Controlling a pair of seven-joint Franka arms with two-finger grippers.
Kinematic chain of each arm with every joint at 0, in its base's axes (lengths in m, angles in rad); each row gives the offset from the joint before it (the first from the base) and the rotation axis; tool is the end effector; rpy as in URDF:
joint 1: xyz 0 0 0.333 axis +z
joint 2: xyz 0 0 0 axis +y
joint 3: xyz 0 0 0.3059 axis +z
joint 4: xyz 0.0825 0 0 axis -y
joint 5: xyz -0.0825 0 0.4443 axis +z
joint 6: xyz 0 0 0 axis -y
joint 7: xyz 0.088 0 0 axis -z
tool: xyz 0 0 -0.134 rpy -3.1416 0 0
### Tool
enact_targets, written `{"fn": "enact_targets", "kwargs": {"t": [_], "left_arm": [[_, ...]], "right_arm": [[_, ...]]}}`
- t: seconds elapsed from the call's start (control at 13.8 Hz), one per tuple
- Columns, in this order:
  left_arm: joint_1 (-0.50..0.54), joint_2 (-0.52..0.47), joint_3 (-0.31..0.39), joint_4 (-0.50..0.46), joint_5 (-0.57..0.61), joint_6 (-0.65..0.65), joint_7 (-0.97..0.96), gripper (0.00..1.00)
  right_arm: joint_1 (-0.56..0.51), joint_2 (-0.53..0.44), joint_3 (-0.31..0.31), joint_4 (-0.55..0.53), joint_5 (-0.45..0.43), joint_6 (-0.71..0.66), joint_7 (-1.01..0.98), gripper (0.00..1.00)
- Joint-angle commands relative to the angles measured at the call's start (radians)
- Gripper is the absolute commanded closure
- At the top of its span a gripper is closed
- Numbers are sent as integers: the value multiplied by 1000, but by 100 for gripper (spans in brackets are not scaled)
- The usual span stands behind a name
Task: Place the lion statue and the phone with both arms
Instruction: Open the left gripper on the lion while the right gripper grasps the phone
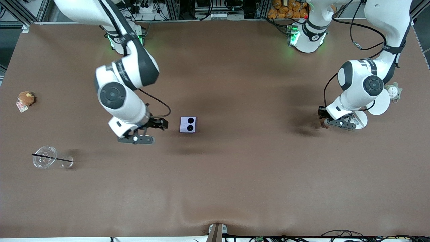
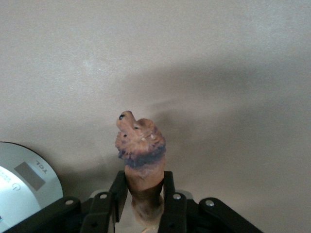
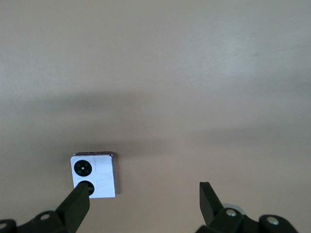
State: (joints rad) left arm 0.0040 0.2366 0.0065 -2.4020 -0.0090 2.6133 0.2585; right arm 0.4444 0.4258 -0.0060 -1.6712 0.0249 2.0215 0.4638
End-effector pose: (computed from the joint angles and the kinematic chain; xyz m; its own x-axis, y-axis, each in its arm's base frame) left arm 0.5229 0.0058 0.1254 0.9710 -0.2381 -0.0237 -0.2379 -0.9712 0.0092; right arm 0.6371 0.3013 0.2855 0.9964 -0.0372 -0.0761 -0.0360 -0.9992 0.0167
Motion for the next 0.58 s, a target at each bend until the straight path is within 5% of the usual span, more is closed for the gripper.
{"fn": "enact_targets", "kwargs": {"t": [0.0, 0.22, 0.36, 0.51], "left_arm": [[13, 16, -6, 18, 4, 13, 10, 88], [14, 41, -6, 40, 4, 13, 10, 65], [13, 43, -6, 41, 4, 13, 10, 0], [13, 35, -6, 50, 4, 10, 12, 0]], "right_arm": [[59, 23, -8, -22, -5, 16, 12, 0], [68, 65, -6, -41, -5, 123, -55, 0], [77, 105, -6, -41, -5, 192, -62, 0], [105, 134, -6, -41, -3, 212, -50, 0]]}}
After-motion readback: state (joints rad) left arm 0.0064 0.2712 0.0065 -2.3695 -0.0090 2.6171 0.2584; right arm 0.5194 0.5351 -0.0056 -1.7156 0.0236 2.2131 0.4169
